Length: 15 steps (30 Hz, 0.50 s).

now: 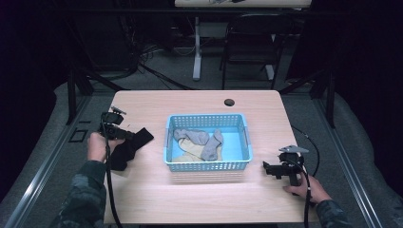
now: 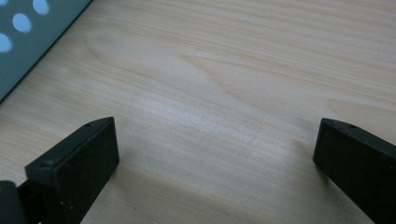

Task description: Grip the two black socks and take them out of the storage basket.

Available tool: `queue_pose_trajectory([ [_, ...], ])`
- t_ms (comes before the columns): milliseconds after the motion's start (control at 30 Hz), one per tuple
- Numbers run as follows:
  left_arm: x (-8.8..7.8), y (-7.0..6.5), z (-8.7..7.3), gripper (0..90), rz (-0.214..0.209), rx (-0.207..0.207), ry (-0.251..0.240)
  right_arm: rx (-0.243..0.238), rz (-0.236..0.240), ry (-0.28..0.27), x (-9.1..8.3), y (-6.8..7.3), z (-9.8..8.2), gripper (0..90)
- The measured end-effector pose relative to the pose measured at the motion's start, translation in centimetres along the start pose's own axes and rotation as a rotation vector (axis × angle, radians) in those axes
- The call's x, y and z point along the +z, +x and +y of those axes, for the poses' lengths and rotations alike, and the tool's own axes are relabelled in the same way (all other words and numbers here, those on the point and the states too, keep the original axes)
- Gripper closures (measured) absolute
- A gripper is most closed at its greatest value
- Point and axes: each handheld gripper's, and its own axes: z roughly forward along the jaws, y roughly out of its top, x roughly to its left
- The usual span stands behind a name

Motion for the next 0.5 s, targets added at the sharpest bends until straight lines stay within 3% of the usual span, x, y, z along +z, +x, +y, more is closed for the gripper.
queue_pose_trajectory([
  [100, 0.5, 0.3, -0.5, 76.2, -0.02, -0.036, 0.001, 0.0, 0.0, 0.0, 0.0, 0.0, 0.0, 0.0],
  [300, -1.0, 0.2, -1.1, 34.9, 0.027, -0.054, -0.032, 0.001, 0.0, 0.0, 0.0, 0.0, 0.0, 0.0],
  [433, -2.3, 0.0, -1.6, 16.9, 0.05, -0.059, -0.065, 0.0, 0.0, 0.0, 0.0, 0.0, 0.0, 0.0],
  [500, -2.9, -0.3, -1.9, 14.3, 0.05, -0.06, -0.085, -0.001, 0.0, 0.001, 0.0, 0.0, 0.0, 0.0],
])
